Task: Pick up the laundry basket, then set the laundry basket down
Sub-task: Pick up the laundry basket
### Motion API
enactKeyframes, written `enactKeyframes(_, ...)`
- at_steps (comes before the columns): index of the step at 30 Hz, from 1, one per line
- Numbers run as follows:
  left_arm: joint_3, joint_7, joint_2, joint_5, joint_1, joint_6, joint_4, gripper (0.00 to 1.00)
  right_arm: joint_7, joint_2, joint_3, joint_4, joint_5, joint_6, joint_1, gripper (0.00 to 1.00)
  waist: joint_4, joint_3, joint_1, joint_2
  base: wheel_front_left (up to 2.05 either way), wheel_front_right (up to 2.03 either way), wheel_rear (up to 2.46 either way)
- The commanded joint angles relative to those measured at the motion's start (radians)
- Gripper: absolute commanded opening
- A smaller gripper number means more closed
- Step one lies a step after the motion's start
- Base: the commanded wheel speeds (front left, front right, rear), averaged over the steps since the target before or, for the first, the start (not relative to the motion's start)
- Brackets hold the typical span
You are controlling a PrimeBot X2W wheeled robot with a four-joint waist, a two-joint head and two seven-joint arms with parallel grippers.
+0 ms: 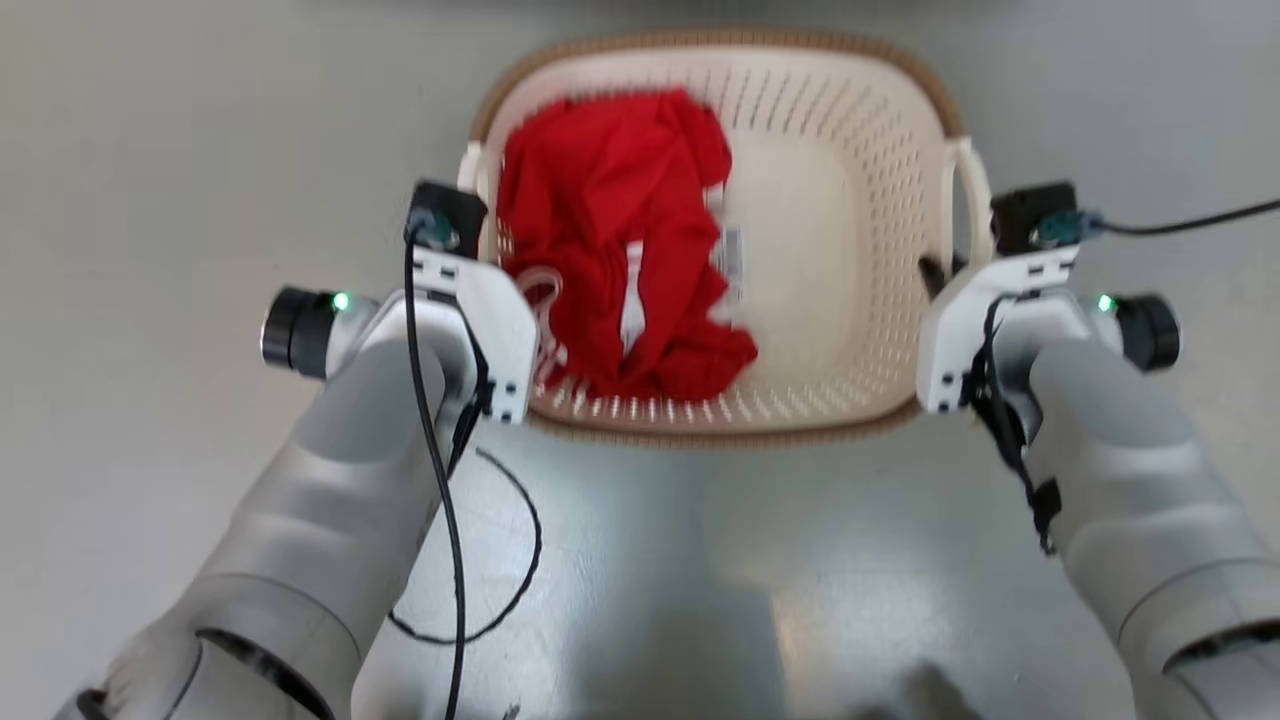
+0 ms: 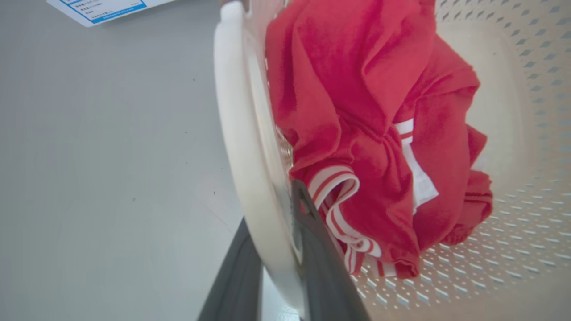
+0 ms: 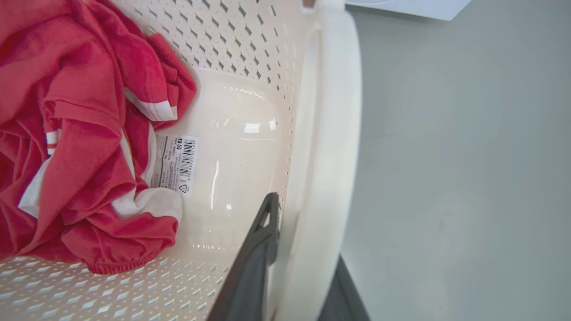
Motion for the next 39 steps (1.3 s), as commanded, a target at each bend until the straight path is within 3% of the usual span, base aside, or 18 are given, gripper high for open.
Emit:
enactKeyframes(1, 0.005, -0.006, 0.021, 0.003, 0.008, -0.004, -0.008, 0.00, 0.009, 0.022, 0.029, -0.017, 0.001, 0.005, 0.051, 0.00, -0.010, -0.038, -0.0001, 0.0000, 0.00, 0.00, 0.00)
enactKeyframes(11, -0.012, -0.025, 0.021, -0.082, 0.160, 0.041, -0.040, 0.00, 0.073, 0.022, 0.123, -0.042, 0.090, 0.005, 0.195, 0.00, -0.037, -0.224, -0.0001, 0.0000, 0.00, 0.00, 0.00)
enactKeyframes(25, -0.062, 0.027, 0.021, -0.159, 0.320, 0.049, -0.027, 0.00, 0.168, 0.022, 0.261, -0.131, 0.130, 0.005, 0.362, 0.00, -0.057, -0.466, -0.0001, 0.0000, 0.00, 0.00, 0.00)
enactKeyframes(39, -0.118, 0.037, 0.021, -0.220, 0.429, 0.055, -0.069, 0.00, 0.198, 0.022, 0.240, -0.143, 0.141, 0.005, 0.435, 0.00, -0.058, -0.613, -0.0001, 0.0000, 0.00, 0.00, 0.00)
